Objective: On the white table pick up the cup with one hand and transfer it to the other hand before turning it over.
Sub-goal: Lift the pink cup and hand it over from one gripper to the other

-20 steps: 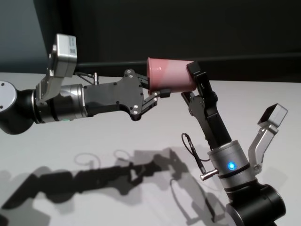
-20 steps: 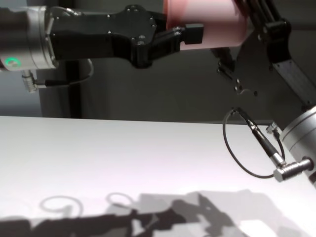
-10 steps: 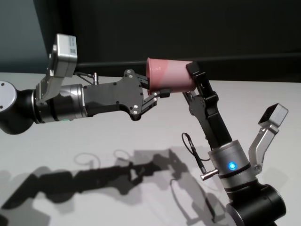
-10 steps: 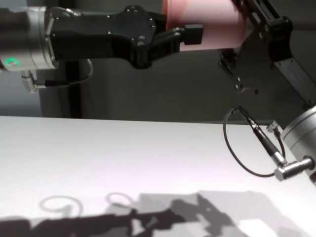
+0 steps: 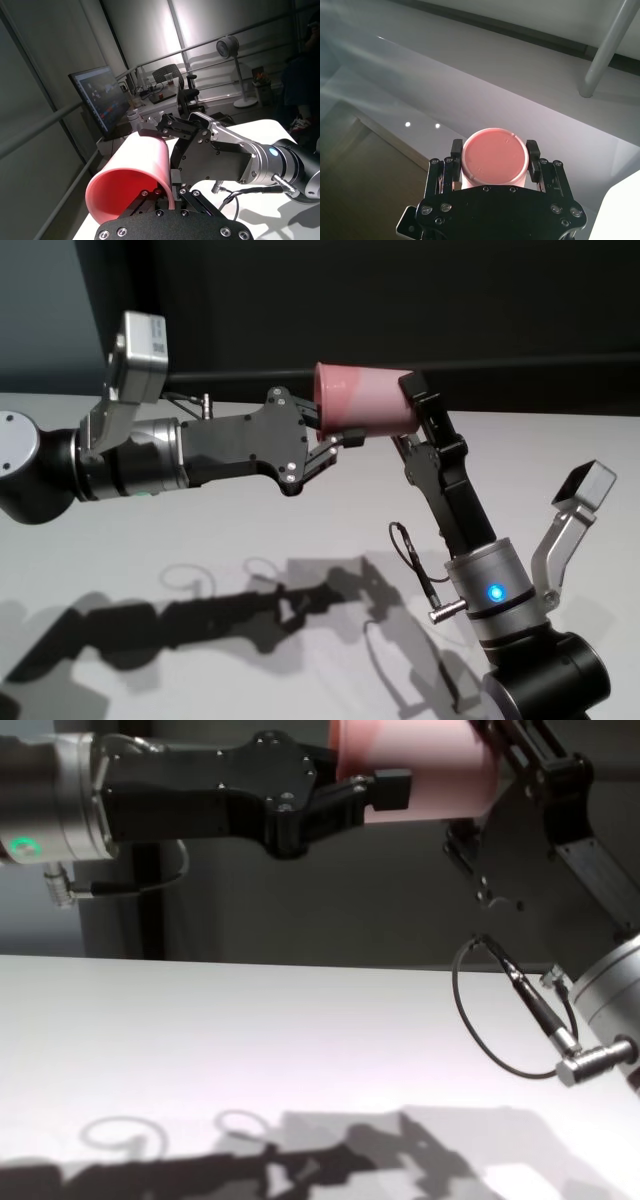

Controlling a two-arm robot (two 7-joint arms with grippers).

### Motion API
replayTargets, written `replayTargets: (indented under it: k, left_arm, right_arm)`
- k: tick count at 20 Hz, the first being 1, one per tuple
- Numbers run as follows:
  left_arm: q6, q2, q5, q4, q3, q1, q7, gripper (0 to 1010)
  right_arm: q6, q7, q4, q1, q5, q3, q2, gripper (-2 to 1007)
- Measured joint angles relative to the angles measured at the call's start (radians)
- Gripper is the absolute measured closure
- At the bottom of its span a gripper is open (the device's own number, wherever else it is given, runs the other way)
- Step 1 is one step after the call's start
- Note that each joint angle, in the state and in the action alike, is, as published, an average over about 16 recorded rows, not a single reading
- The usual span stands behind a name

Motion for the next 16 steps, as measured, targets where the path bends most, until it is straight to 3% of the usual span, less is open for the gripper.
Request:
replayTargets:
  k: [9, 16]
  left_arm:
    - [0.0, 0.0, 0.0, 0.0, 0.0, 0.0, 0.0, 971]
    - [-0.001, 0.0, 0.0, -0.001, 0.0, 0.0, 0.0, 897]
  right_arm:
    - [0.001, 0.0, 0.0, -0.001, 0.0, 0.0, 0.0, 267]
    - [0.001, -0.002, 0.0, -0.001, -0.001, 0.0, 0.0, 267]
